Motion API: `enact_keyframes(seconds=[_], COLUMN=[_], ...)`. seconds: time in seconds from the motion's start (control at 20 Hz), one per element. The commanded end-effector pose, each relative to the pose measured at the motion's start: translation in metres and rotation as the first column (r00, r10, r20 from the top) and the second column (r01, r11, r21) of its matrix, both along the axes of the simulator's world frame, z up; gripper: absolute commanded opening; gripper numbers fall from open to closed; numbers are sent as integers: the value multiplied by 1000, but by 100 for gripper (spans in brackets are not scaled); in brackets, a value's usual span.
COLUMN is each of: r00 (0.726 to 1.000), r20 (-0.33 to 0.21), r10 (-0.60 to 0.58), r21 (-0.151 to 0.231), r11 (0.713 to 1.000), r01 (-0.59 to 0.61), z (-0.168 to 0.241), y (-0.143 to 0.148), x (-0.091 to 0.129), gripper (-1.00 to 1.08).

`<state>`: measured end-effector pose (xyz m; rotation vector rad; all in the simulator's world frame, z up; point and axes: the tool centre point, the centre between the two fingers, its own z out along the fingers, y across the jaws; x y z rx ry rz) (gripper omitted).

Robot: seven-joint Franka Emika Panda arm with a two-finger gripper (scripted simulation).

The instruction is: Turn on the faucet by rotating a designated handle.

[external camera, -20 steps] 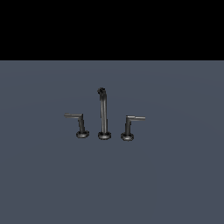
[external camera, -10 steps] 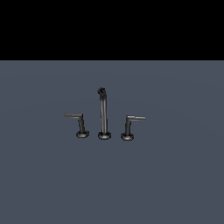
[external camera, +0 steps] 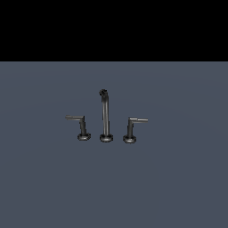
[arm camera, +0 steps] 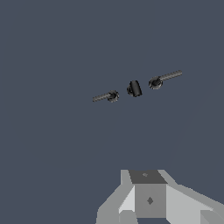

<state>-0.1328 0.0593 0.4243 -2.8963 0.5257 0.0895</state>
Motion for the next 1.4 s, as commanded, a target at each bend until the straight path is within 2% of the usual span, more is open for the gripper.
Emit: enact_keyframes(seconds=[0.0, 0.3, 0.6, 0.95, 1.15, 1.35], r00=[997, 966, 899, 781, 697, 606], r20=[-33, -114, -182, -221, -216, -191], r10=[-67, -231, -397, -585, -683, -772], r21=[22, 38, 11, -61, -110, -156], r11=[997, 971, 914, 807, 727, 634], r01=[68, 237, 406, 587, 678, 757], z=[-17, -60, -107, -166, -199, -231], y=[10, 33, 53, 73, 81, 87], x=[15, 46, 72, 97, 109, 119], gripper=[-100, -100, -100, -100, -100, -100])
